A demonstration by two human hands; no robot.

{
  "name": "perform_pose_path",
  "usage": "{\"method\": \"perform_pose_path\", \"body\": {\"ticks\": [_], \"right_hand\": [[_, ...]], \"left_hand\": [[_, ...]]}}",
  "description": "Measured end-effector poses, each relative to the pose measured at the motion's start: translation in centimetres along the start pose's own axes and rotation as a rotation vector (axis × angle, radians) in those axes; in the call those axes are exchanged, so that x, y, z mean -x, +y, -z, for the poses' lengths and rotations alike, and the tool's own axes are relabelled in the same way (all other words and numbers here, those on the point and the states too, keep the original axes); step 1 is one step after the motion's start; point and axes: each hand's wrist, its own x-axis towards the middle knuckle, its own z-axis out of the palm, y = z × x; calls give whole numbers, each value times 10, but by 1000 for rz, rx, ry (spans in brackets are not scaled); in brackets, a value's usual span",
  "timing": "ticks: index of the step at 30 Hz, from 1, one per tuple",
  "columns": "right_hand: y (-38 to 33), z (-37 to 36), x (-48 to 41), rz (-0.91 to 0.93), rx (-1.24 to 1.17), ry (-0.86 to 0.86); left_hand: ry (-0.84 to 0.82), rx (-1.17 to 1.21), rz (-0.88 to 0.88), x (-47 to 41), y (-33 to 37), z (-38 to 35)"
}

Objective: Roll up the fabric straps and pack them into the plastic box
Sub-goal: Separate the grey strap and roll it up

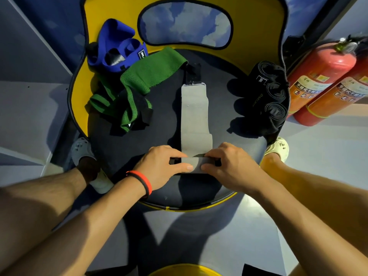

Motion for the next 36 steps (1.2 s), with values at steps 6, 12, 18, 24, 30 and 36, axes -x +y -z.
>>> {"method": "perform_pose_path", "body": {"ticks": [6, 12, 18, 24, 30, 36], "right_hand": [[-5, -4, 6, 80, 101, 307], [-15, -34, 12, 292, 192, 448], [-14, -38, 9, 289, 207, 473], [-14, -31, 6, 281, 178, 402], [-8, -25, 0, 256, 179, 286], [-9, -22, -3, 218, 85, 211]], "left_hand": [[58, 220, 167, -7, 4, 1], [1, 210, 203, -16, 9, 6], [122, 456, 228, -40, 16, 14], [-29, 622, 219, -60, 22, 14], [83, 477, 227, -77, 22, 8], [255, 298, 103, -80, 17, -7]]}}
